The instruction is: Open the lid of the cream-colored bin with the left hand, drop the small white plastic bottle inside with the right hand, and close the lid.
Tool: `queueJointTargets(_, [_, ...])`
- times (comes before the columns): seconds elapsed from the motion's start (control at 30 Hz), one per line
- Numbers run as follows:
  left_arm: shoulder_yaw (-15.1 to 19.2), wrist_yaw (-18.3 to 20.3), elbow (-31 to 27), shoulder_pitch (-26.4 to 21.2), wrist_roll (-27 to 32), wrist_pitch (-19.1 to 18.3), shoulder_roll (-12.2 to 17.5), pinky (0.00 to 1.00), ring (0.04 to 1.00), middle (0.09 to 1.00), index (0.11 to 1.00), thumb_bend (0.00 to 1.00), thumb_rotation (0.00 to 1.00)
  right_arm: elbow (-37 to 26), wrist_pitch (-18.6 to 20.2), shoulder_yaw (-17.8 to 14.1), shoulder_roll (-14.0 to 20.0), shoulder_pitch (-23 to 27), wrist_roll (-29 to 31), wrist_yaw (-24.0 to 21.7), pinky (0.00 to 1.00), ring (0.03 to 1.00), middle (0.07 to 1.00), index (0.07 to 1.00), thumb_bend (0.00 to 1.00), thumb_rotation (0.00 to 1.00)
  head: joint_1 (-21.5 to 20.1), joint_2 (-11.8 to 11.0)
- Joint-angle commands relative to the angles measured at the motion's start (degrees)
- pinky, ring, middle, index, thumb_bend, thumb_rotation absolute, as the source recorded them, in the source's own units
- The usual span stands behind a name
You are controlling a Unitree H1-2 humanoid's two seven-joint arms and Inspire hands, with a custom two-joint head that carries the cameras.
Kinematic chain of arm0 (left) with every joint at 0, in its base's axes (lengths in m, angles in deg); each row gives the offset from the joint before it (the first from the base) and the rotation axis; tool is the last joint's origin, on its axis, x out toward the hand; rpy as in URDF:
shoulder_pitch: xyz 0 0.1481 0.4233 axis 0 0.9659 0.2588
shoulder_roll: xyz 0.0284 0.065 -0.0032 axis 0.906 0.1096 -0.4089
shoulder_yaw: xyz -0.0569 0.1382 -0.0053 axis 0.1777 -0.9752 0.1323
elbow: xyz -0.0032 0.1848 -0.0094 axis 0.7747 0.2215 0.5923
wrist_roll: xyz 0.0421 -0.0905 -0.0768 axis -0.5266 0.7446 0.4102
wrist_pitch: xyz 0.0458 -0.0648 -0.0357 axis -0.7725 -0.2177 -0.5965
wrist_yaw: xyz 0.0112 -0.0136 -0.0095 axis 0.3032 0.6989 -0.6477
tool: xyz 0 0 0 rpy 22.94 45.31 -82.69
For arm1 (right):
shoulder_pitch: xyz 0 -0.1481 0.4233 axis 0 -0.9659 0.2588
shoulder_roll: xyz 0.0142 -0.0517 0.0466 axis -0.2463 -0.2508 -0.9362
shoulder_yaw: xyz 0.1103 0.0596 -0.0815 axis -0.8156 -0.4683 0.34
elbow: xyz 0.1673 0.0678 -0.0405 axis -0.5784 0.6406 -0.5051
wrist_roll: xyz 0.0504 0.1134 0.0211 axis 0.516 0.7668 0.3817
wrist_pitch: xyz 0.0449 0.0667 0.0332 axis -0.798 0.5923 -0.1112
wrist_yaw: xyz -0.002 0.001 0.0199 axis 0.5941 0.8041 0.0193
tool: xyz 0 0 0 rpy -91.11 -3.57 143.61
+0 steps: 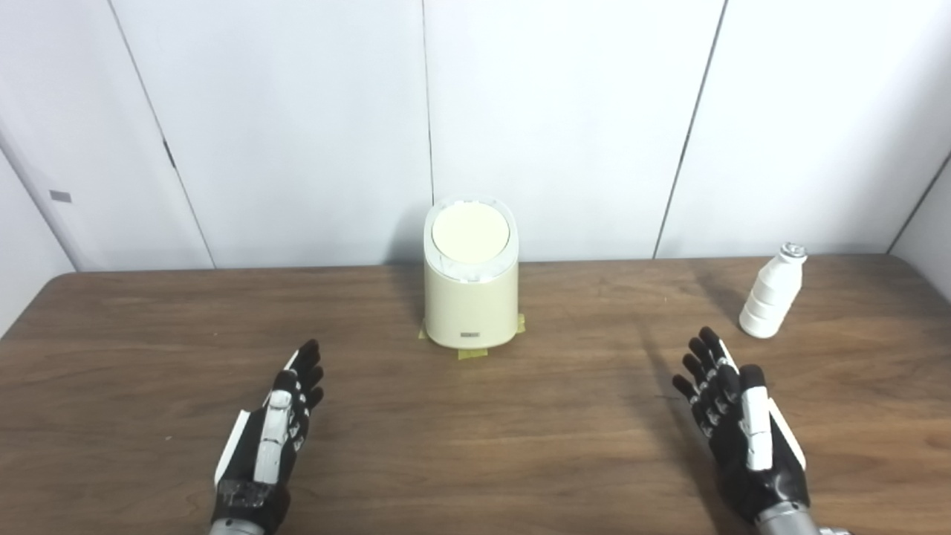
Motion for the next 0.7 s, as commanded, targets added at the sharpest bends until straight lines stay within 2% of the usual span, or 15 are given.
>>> queueJointTargets(0.0, [-0.4,0.0,-2.2,0.3,-0.1,0.9,1.1,1.0,1.0,1.0,1.0,0.6,0.98,-2.1,-0.5,-0.1,0.5,1.2,0.0,-0.1,0.95,0.998,1.0,1.0,0.67,1.0,0.0,0.1])
queueJointTargets(0.67, [-0.6,0.2,-2.3,0.4,-0.2,1.0,1.0,1.0,1.0,1.0,1.0,0.59,0.98,-2.8,0.6,-0.1,0.2,1.0,-0.4,0.4,0.96,0.995,1.0,1.0,0.68,1.0,0.0,0.0])
